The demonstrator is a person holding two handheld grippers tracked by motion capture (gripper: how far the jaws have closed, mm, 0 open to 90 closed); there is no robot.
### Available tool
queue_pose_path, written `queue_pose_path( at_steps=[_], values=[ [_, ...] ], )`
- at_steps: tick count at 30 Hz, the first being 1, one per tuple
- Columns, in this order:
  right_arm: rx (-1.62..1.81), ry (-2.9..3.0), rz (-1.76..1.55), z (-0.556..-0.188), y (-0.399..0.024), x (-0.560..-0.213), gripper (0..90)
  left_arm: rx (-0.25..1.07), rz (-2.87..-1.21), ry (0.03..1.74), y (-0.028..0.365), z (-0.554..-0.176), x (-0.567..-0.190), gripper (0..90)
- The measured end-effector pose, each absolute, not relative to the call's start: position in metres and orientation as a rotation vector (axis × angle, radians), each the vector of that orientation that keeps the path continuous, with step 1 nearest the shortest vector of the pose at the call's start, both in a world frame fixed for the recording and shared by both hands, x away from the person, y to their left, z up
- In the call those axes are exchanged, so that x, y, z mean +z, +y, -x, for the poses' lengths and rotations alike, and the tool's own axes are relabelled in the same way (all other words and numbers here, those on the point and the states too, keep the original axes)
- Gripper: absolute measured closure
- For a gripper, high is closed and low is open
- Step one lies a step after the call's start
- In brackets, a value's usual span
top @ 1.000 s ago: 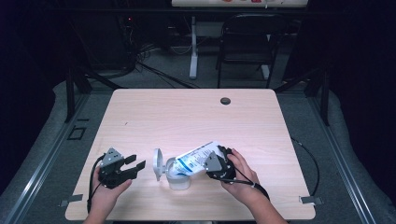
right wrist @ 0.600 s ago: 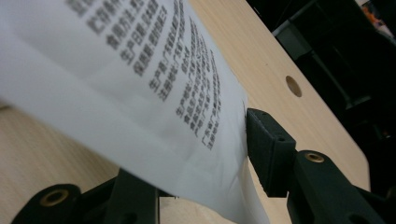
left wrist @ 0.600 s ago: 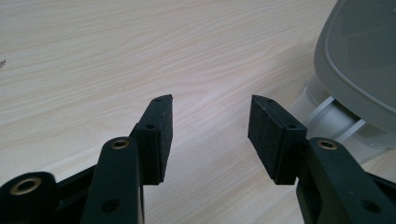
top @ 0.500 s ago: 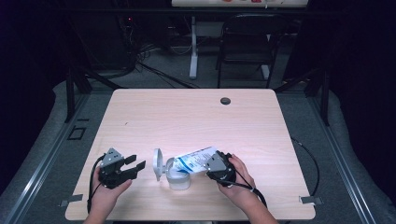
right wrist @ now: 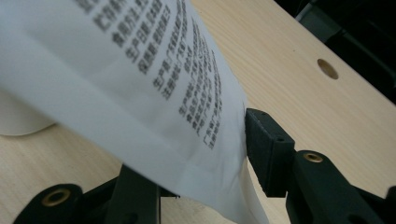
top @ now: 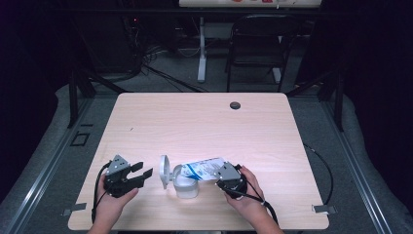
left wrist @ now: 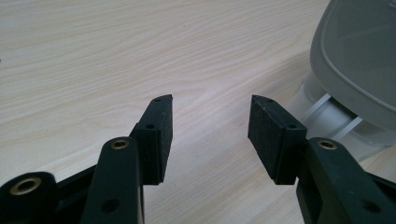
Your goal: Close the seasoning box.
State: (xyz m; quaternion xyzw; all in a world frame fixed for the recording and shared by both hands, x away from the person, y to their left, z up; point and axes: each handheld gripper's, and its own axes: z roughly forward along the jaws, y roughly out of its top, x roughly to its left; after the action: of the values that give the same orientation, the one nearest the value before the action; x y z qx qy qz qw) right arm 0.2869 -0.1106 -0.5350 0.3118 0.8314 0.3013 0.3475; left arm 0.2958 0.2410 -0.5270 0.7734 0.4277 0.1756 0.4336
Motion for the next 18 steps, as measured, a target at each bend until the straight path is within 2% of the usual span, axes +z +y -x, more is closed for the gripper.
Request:
queue_pose_path(
  at_steps=[18],
  values=[
    [0.994,2.155,-0.993,-0.2883,-0.1152,-0.5438,62.7,0.431,-1.923,1.077,0.2428,-0.2973,-0.5279,50.7]
  ],
)
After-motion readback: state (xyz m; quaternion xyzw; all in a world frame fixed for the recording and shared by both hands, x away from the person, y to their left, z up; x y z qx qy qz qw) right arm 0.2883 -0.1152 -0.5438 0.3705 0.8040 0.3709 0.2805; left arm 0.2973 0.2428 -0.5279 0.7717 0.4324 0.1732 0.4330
